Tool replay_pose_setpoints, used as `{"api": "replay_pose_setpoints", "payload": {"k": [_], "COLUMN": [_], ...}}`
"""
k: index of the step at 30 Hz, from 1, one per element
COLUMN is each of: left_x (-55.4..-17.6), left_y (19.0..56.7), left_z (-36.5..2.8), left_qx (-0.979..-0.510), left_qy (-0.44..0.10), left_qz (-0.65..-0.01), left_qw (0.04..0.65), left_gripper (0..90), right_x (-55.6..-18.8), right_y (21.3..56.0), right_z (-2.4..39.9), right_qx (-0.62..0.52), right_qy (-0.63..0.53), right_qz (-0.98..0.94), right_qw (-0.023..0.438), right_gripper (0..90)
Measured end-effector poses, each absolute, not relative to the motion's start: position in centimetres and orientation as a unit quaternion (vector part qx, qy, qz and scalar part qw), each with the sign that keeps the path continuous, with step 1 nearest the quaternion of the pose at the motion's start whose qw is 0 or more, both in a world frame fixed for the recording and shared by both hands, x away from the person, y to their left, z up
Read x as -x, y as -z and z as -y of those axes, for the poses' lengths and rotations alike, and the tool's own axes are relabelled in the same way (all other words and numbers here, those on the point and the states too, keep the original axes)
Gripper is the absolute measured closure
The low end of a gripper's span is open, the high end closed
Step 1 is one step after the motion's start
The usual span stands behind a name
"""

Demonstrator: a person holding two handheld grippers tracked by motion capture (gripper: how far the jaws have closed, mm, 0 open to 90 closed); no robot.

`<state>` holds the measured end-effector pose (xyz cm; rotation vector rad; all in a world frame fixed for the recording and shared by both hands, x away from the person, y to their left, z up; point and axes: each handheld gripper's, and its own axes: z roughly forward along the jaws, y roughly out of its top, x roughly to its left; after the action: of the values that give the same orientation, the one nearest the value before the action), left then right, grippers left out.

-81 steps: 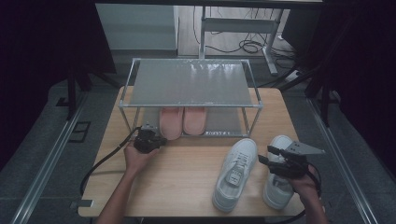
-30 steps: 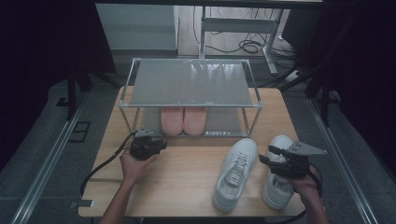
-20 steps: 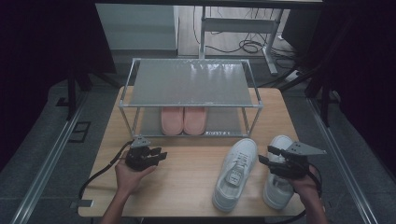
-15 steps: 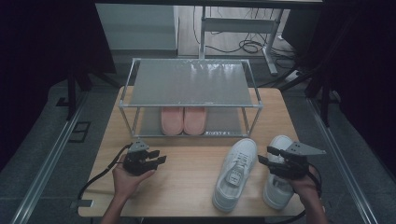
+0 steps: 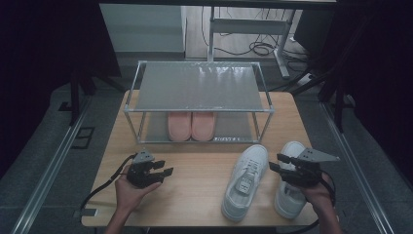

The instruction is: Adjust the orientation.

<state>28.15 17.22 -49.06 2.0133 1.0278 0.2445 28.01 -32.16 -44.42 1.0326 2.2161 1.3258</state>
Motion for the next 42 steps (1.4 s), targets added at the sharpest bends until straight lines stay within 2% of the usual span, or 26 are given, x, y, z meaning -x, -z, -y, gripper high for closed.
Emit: {"api": "replay_pose_setpoints", "payload": {"k": [4,12,19,29,42], "left_x": [-28.2,-28.1,-28.0,-28.0,-27.9], "left_y": [49.1,48.7,48.5,48.5,48.4], "left_z": [-17.2,-17.5,-17.7,-17.7,-17.7], "left_qx": [-0.804,-0.802,-0.799,-0.796,-0.793], "left_qy": [-0.089,-0.092,-0.091,-0.088,-0.089], "left_qz": [-0.411,-0.409,-0.411,-0.413,-0.414], "left_qw": [0.419,0.425,0.43,0.434,0.438], "left_gripper": [51.9,51.7,51.7,52.0,52.4], "right_x": [-28.0,-29.0,-31.3,-34.7,-36.2], "right_y": [44.2,42.2,40.8,42.6,44.5], "right_z": [32.1,31.4,30.8,29.9,28.1], "right_qx": [-0.362,-0.358,-0.356,-0.364,-0.361], "right_qy": [-0.463,-0.411,-0.362,-0.276,-0.202], "right_qz": [-0.789,-0.817,-0.842,-0.877,-0.903], "right_qw": [0.177,0.187,0.182,0.148,0.115], "right_gripper": [58.7,80.0,89.7,90.0,90.0]}}
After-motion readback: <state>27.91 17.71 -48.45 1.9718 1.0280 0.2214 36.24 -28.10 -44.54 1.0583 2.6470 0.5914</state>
